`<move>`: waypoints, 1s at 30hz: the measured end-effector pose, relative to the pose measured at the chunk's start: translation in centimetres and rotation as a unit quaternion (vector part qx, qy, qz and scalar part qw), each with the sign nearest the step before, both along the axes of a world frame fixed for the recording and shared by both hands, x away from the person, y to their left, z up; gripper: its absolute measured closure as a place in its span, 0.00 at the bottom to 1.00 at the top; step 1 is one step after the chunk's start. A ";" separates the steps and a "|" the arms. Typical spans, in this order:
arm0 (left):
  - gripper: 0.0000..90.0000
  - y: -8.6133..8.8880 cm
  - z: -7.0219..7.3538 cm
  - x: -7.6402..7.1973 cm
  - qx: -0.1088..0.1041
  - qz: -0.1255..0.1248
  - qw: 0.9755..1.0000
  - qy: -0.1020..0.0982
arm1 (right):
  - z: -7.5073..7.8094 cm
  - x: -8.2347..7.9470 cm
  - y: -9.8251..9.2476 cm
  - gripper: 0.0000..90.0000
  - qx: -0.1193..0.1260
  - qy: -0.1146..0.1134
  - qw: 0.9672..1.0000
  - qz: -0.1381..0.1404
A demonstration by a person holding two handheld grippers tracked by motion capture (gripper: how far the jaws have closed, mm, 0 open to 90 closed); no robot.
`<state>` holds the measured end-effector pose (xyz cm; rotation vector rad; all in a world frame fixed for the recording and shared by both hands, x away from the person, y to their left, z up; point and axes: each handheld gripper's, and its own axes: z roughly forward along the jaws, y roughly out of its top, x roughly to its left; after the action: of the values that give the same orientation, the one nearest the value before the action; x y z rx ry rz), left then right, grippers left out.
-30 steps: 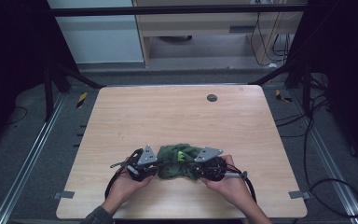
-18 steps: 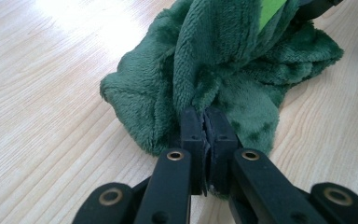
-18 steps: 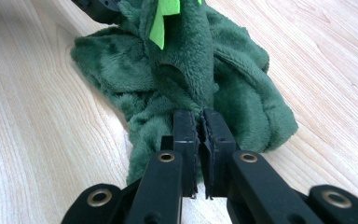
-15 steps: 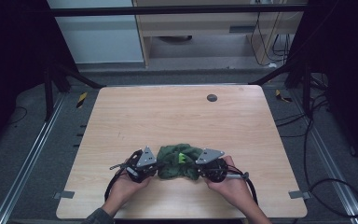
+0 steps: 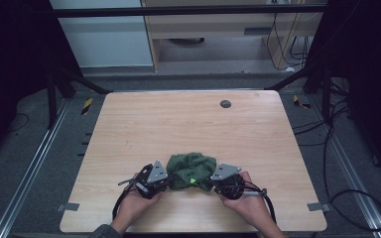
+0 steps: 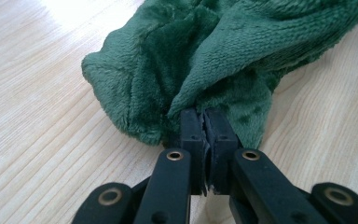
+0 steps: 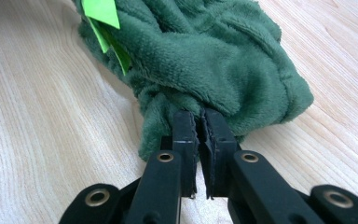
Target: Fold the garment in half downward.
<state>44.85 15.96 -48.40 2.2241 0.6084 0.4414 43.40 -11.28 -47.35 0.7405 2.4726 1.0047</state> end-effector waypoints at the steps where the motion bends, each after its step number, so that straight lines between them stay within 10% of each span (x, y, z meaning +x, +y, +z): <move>1: 0.97 0.0 0.0 -0.1 0.000 -0.001 1.000 0.001 | 0.0 0.0 0.0 0.94 0.002 -0.001 1.000 0.001; 24: 0.83 0.4 -0.2 -2.2 -0.017 0.026 0.999 -0.016 | -0.3 -0.8 -1.2 0.88 0.018 0.001 1.000 -0.016; 30: 0.59 0.7 0.0 -2.0 -0.024 0.052 0.998 0.003 | -0.3 -0.6 -1.9 0.65 0.020 0.006 0.999 -0.033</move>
<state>42.82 16.66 -48.42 2.1561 0.7336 0.4694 42.81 -13.20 -47.61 0.8365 2.4277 1.0328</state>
